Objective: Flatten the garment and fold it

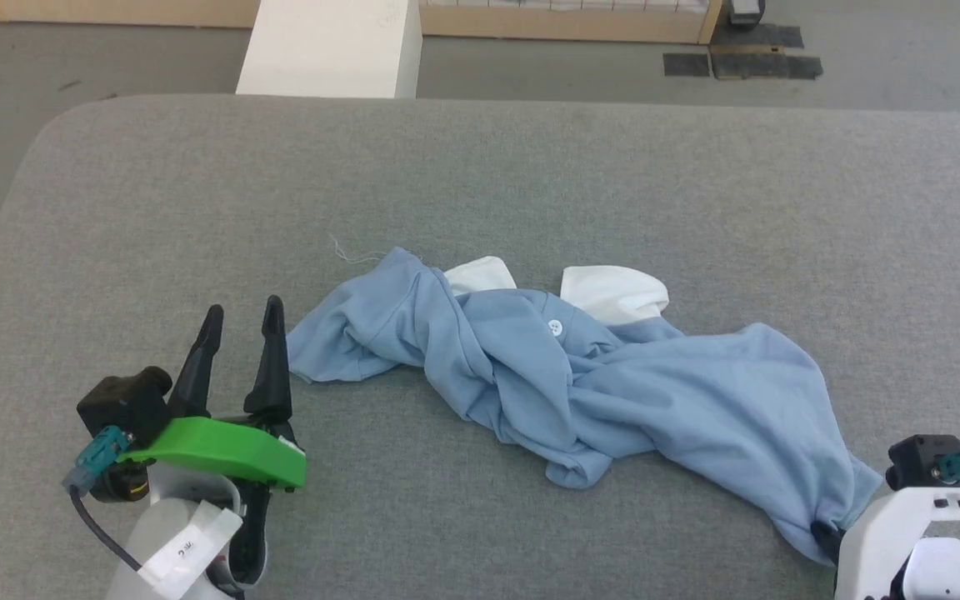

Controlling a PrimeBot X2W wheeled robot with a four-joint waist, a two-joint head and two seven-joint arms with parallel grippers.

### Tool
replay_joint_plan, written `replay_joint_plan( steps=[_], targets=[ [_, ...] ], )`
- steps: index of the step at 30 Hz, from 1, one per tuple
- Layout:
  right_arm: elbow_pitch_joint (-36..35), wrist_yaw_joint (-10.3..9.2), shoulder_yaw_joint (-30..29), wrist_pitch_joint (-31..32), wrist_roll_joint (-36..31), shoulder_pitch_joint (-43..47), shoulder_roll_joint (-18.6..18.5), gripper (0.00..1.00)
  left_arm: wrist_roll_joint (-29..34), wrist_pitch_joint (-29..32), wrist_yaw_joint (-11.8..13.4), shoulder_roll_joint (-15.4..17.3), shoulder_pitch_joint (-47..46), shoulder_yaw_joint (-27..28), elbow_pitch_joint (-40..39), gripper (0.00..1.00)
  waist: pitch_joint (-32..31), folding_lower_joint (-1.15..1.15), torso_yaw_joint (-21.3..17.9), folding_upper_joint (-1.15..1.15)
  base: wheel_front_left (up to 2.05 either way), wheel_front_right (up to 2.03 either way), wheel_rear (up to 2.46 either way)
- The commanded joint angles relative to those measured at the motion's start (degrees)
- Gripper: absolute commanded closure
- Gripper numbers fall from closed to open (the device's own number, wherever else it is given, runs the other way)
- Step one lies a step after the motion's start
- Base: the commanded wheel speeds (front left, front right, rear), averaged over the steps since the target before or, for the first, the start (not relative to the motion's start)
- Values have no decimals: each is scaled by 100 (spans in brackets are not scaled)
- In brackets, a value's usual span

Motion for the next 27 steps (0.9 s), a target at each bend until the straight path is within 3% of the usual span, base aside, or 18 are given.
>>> replay_joint_plan(
  steps=[1,3,4,5,17,21,27],
  targets=[
    [211,-8,9,96,-5,128,47,100,-25,20,20,28,52,-8,20,0,-35,0,9,0,0,0,0],
    [260,-8,-48,-62,-9,65,92,100,-40,28,22,27,71,-18,33,0,-68,0,14,0,0,0,0],
    [251,-8,-70,-160,6,15,108,79,-47,31,25,30,84,-18,39,0,-91,0,14,0,0,0,0],
    [216,-8,-125,-304,60,-61,134,0,-56,35,30,33,104,-18,45,0,-121,0,14,0,0,0,0],
    [-487,-8,-1062,-1735,372,-755,370,0,-133,64,78,63,322,-32,28,0,-378,0,77,0,0,0,0],
    [-356,-8,-806,-1710,208,-992,389,0,-147,74,88,69,351,-53,8,0,-361,0,101,0,0,0,0],
    [41,-8,100,-1262,25,-1803,17,0,-148,109,95,79,260,-108,-80,0,-147,0,182,0,0,0,0]
  ],
)
